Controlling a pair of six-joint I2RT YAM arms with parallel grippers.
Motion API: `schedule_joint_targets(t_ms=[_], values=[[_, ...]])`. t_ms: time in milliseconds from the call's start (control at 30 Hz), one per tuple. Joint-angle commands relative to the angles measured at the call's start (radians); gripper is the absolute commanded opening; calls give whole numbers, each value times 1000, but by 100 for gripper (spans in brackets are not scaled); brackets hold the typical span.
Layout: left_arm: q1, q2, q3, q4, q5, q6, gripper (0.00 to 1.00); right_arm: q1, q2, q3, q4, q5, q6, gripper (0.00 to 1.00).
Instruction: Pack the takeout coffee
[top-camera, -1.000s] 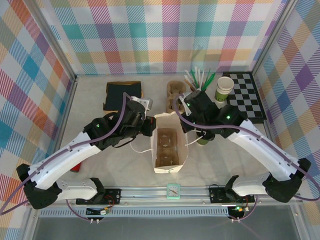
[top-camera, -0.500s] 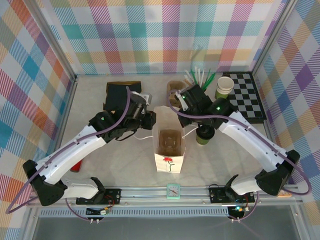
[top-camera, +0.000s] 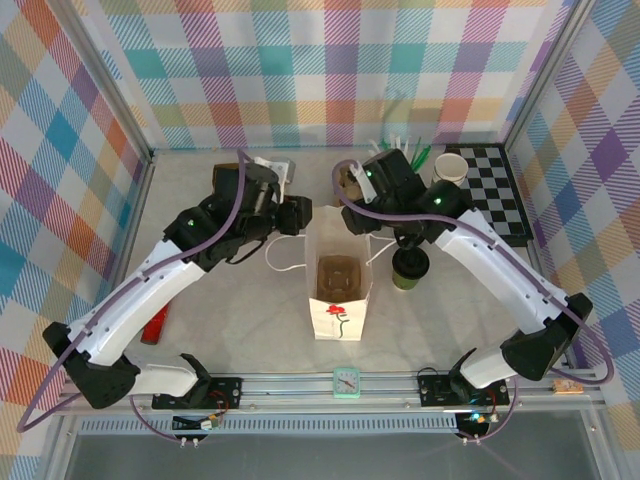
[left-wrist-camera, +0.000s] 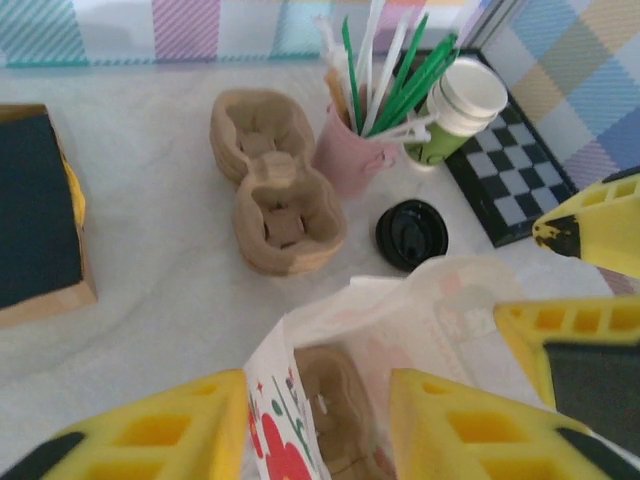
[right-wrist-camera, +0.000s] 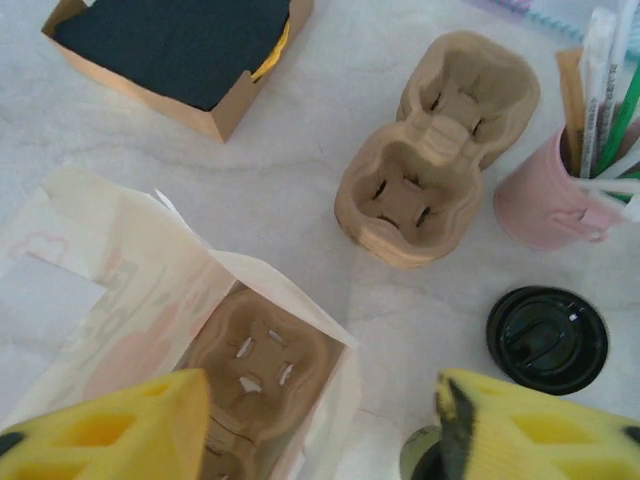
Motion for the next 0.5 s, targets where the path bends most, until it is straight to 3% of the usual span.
schedule_joint_targets(t_ms=[0,100,167,300,467], values=[[29,-42,51,-20,-34,42,48,-6,-12,82,-45,3,-13,73],[57,-59,66,-35,-35,50,53,-6,-23,148,-92,43,-12,85],[89,-71,64,-51,-25,47,57,-6,-32,186,-127,98,5,99],[195,-90,32,-73,66,7,61,-20,-55,243,-208,199,82,99],[369,-128,-82,-31,245,-83,63,-125,-56,301,-345,195,204,99]])
